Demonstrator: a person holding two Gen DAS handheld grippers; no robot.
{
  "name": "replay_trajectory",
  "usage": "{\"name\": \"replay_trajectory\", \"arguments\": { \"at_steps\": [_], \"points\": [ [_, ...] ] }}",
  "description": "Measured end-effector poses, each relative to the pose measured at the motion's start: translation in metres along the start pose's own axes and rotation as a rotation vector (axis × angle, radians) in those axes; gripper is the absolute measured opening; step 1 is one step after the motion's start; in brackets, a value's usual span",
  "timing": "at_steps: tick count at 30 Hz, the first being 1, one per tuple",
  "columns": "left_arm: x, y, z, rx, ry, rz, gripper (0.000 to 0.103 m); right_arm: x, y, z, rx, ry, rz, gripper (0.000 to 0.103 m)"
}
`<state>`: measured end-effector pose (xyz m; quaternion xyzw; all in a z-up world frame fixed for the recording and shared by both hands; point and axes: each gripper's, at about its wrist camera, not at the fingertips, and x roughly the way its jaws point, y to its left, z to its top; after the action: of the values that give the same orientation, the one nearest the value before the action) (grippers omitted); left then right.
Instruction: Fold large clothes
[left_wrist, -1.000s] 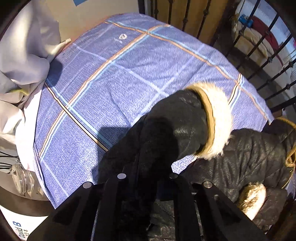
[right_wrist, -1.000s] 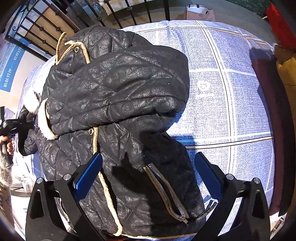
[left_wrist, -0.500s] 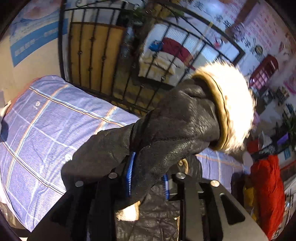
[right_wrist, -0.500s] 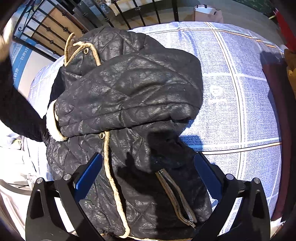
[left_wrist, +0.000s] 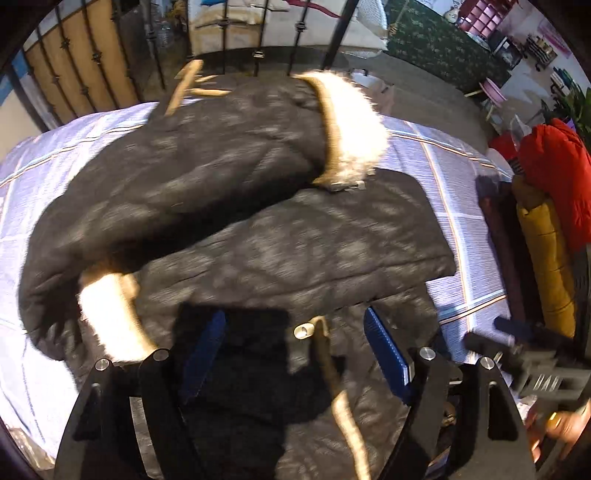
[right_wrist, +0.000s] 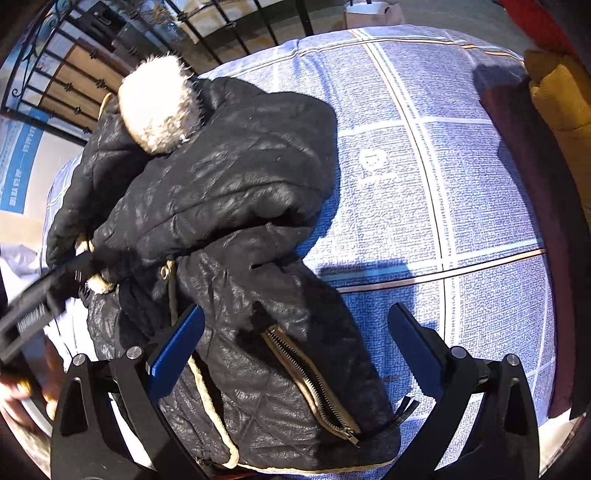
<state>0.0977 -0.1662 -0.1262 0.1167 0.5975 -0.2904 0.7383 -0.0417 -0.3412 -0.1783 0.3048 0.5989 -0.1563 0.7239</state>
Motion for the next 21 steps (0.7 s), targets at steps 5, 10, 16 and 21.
{"name": "replay_trajectory", "arguments": {
  "at_steps": [5,10,16,21],
  "points": [
    [-0.022,0.051,-0.017,-0.105,-0.031,0.094,0.076,0.000,0.018,0.026,-0.037,-0.025,0.027,0.098],
    [-0.044,0.101,-0.048,-0.221,-0.037,0.165,0.077,-0.008,0.062,0.079,-0.117,-0.125,0.103,0.098],
    [-0.064,0.129,-0.098,-0.292,-0.024,0.241,0.077,0.009,0.109,0.140,-0.195,-0.151,0.147,0.098],
    [-0.072,0.148,-0.133,-0.384,0.006,0.236,0.077,0.042,0.121,0.162,-0.194,-0.097,0.136,0.090]
  ]
}}
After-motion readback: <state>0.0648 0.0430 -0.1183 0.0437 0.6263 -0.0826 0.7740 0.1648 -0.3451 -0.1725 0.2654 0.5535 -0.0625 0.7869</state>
